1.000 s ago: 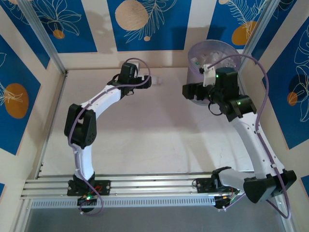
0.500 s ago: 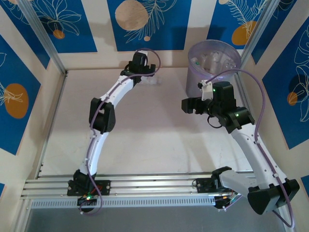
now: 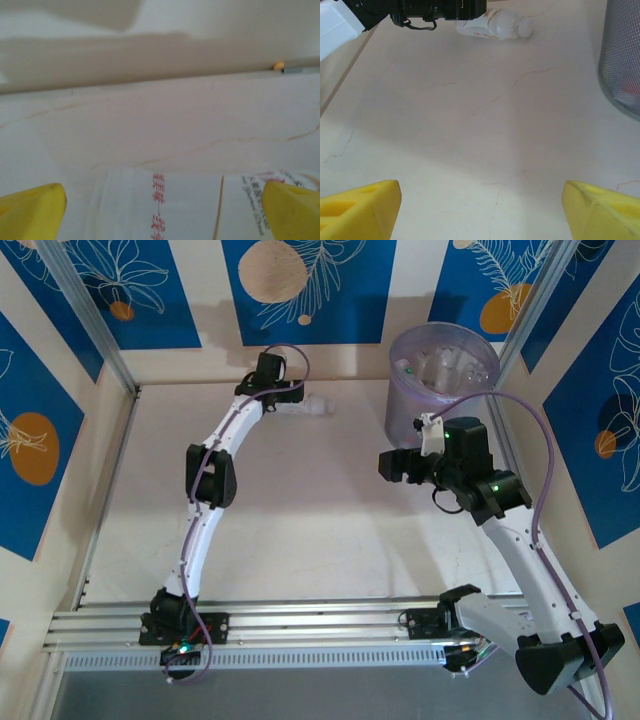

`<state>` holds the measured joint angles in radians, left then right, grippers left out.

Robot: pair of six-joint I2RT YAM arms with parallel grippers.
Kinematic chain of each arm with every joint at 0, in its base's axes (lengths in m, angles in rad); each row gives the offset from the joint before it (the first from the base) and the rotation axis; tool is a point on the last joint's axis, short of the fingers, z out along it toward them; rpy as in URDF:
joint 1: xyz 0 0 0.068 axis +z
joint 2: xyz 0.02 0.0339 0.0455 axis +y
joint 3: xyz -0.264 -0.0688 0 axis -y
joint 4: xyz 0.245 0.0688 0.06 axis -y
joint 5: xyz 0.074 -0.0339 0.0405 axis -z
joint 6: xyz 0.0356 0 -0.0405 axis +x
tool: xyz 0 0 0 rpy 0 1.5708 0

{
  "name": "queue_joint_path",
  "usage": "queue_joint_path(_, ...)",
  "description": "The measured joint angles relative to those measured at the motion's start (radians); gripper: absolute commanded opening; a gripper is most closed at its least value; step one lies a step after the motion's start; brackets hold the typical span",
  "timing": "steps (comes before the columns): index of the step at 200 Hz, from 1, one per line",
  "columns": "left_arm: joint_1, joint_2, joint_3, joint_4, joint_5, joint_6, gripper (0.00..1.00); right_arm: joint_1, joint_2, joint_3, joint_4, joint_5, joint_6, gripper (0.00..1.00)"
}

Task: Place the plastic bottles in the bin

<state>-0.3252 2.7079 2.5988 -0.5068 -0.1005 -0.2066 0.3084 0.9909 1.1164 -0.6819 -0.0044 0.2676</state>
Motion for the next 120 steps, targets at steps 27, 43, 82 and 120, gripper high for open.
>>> queue_joint_path(27, -0.002, 0.001, 0.008, -0.038, 0.022, 0.022, 0.98, 0.0, 0.0, -0.002, 0.0, 0.0, 0.004, 0.84)
queue_joint_path(43, -0.003, 0.001, 0.009, -0.043, 0.033, 0.037, 0.97, 0.0, 0.0, -0.002, 0.0, 0.0, 0.005, 0.84)
queue_joint_path(82, -0.004, -0.006, -0.007, -0.042, 0.056, 0.066, 0.95, 0.003, 0.0, -0.002, 0.0, 0.0, 0.012, 0.84)
queue_joint_path(120, -0.013, -0.185, -0.312, 0.027, 0.048, 0.109, 0.97, 0.007, 0.001, -0.002, 0.0, 0.001, 0.015, 0.84)
